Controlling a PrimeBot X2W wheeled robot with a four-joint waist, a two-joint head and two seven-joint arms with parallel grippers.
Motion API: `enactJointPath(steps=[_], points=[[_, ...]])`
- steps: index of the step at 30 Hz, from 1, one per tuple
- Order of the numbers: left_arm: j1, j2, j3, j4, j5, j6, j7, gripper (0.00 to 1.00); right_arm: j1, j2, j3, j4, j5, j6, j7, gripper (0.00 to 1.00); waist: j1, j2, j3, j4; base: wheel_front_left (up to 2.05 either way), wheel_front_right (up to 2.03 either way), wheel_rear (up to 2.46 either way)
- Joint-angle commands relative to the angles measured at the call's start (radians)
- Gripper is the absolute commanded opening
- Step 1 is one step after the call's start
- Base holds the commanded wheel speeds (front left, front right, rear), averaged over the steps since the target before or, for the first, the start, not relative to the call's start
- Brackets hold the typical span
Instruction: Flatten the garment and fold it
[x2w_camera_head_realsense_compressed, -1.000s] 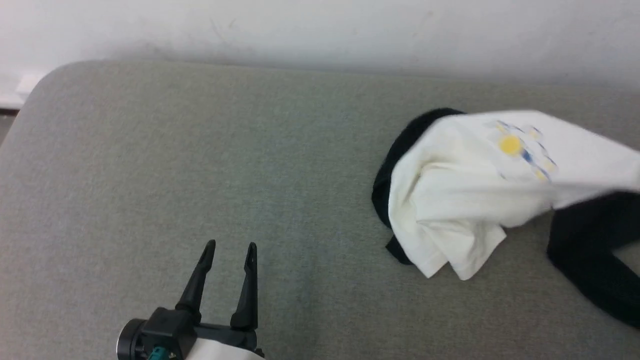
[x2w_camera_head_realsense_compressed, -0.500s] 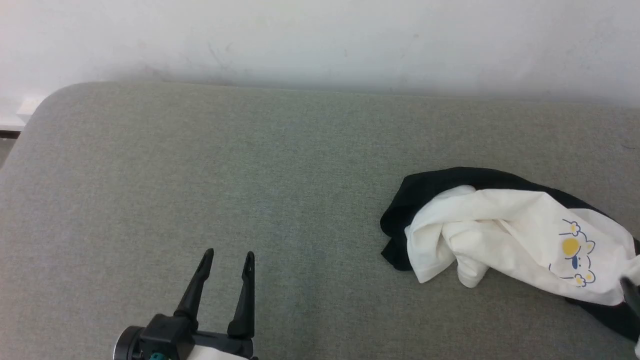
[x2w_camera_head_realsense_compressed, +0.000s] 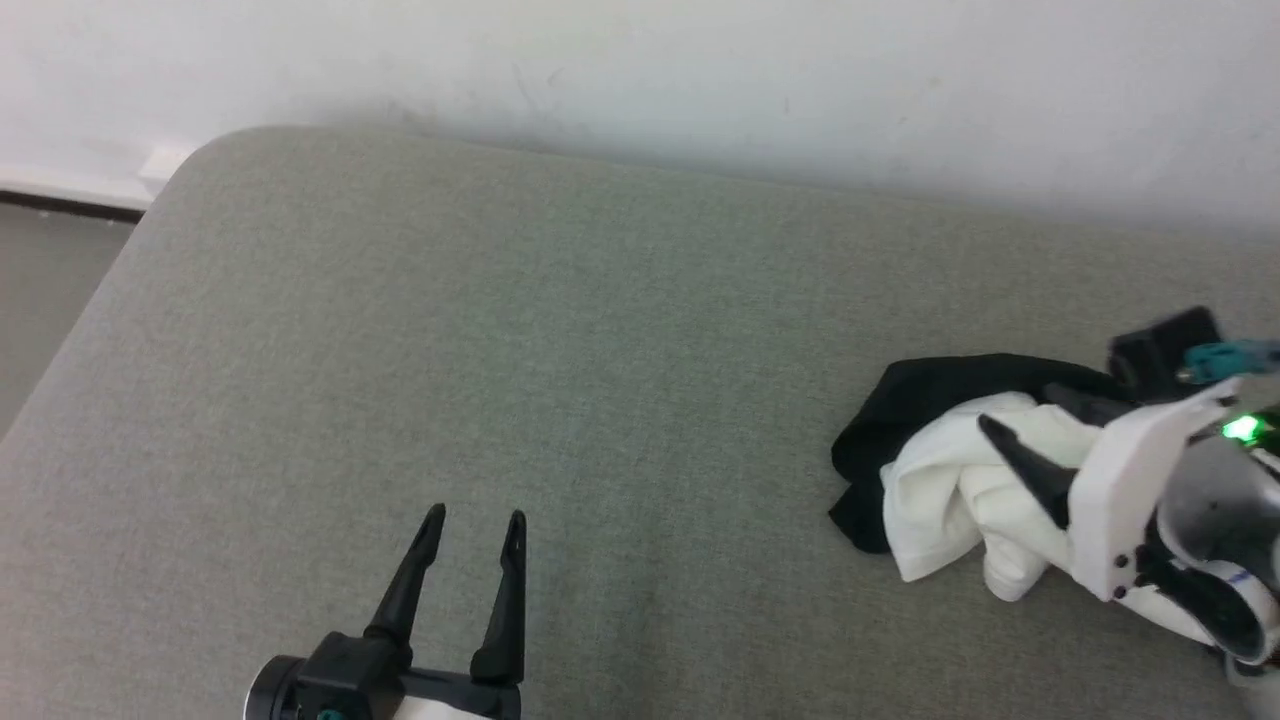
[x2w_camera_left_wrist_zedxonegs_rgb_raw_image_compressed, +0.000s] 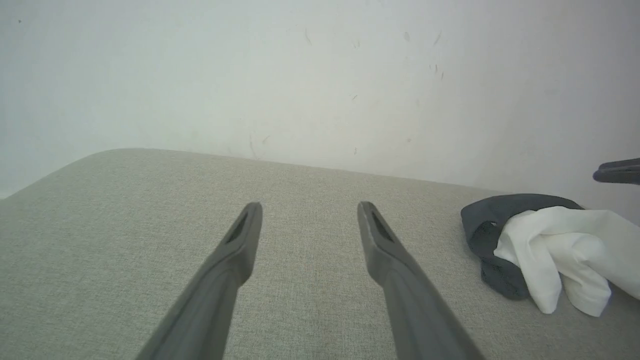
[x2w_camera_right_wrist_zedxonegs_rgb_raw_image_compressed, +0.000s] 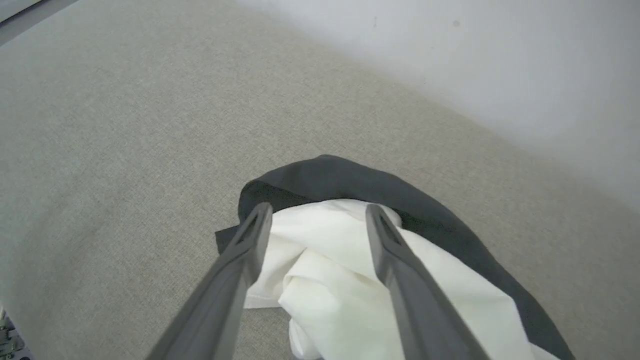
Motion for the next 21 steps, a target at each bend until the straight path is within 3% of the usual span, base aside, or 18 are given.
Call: enactJointPath(steps=[1, 12, 13, 14, 15, 16, 17, 21], points=[[-0.019, -0.004, -0.004, -0.002, -0.004, 0.0, -0.005, 1.0, -0.039, -0.009, 0.046, 0.047, -0.001, -0.001, 0.014, 1.0, 0.0, 0.0, 0.047, 0.046, 0.0, 0.0, 0.0], [-0.062, -0.012, -0.025, 0.001, -0.014, 0.008, -0.005, 1.0, -0.102, -0.089, 0.229, 0.292, -0.023, -0.001, 0.213, 1.0, 0.0, 0.0, 0.116, 0.117, 0.0, 0.0, 0.0], [-0.065, -0.012, -0.027, 0.003, -0.015, 0.01, -0.005, 1.0, -0.102, -0.09, 0.234, 0.302, -0.022, -0.001, 0.222, 0.96, 0.0, 0.0, 0.115, 0.119, 0.0, 0.0, 0.0], [-0.068, -0.012, -0.028, 0.004, -0.017, 0.012, -0.005, 1.0, -0.102, -0.092, 0.238, 0.309, -0.023, -0.001, 0.227, 0.45, 0.0, 0.0, 0.112, 0.119, 0.0, 0.0, 0.0], [-0.068, -0.012, -0.028, 0.004, -0.017, 0.012, -0.005, 1.0, -0.102, -0.092, 0.238, 0.309, -0.023, -0.001, 0.227, 0.45, 0.0, 0.0, 0.112, 0.119, 0.0, 0.0, 0.0], [-0.07, -0.013, -0.029, 0.006, -0.019, 0.013, -0.005, 1.0, -0.103, -0.094, 0.248, 0.31, -0.024, -0.001, 0.227, 0.06, 0.0, 0.0, 0.108, 0.118, 0.0, 0.0, 0.0], [-0.072, -0.013, -0.029, 0.008, -0.022, 0.014, -0.005, 1.0, -0.105, -0.095, 0.253, 0.309, -0.023, -0.001, 0.22, 0.0, 0.0, 0.0, 0.102, 0.116, 0.0, 0.0, 0.0], [-0.072, -0.013, -0.029, 0.02, -0.029, 0.014, -0.005, 1.0, -0.129, -0.077, 0.25, 0.287, -0.004, -0.001, 0.163, 0.0, 0.0, 0.0, 0.068, 0.107, 0.0, 0.0, 0.0]])
